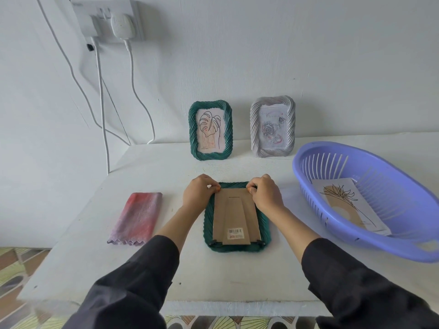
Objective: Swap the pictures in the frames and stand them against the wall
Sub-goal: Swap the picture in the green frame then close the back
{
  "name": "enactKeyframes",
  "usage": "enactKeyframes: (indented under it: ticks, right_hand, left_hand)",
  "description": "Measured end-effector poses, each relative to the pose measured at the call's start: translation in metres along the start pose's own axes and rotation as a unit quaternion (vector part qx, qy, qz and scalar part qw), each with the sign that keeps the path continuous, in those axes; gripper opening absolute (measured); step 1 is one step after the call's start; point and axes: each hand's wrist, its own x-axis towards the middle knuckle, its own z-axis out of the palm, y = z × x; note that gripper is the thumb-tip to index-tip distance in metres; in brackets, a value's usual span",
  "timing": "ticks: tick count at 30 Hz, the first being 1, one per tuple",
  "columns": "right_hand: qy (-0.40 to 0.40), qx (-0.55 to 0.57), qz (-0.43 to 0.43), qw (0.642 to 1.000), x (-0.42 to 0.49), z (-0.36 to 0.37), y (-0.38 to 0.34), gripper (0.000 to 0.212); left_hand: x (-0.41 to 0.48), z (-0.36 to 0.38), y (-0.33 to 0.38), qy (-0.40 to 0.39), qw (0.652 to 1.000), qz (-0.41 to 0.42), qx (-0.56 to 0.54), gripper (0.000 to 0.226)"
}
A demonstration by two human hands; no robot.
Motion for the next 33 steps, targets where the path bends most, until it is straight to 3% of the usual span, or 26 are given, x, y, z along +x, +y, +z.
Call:
enactKeyframes:
  ticks: [7,16,23,26,33]
  right_hand:
    - [0.003,-0.007,-0.006,1.000,-0.003,0.001,0.000,0.023]
    - [0.011,-0.028,-0.003,1.000,-0.005,0.001,-0.002,0.024]
    - [-0.032,0.055,-0.005,0.998,-0.010,-0.015,0.005,0.023]
    - [-0.018,0.061,0.001,0.998,-0.024,-0.021,0.012,0.030]
    - [-0.022,0.074,0.040,0.996,-0.054,-0.023,0.015,0.028]
  left_hand:
    - [-0.007,-0.008,-0.003,-0.042,0.999,0.014,-0.011,0.020]
    - [-0.012,-0.009,0.003,-0.025,0.999,-0.018,-0.024,0.022]
    - [-0.021,-0.010,0.009,-0.006,0.998,-0.037,-0.045,0.027]
    - [-0.023,-0.013,0.013,0.009,0.995,-0.081,-0.056,0.028]
    - [-0.034,-0.015,0.020,-0.025,0.992,-0.112,-0.048,0.033]
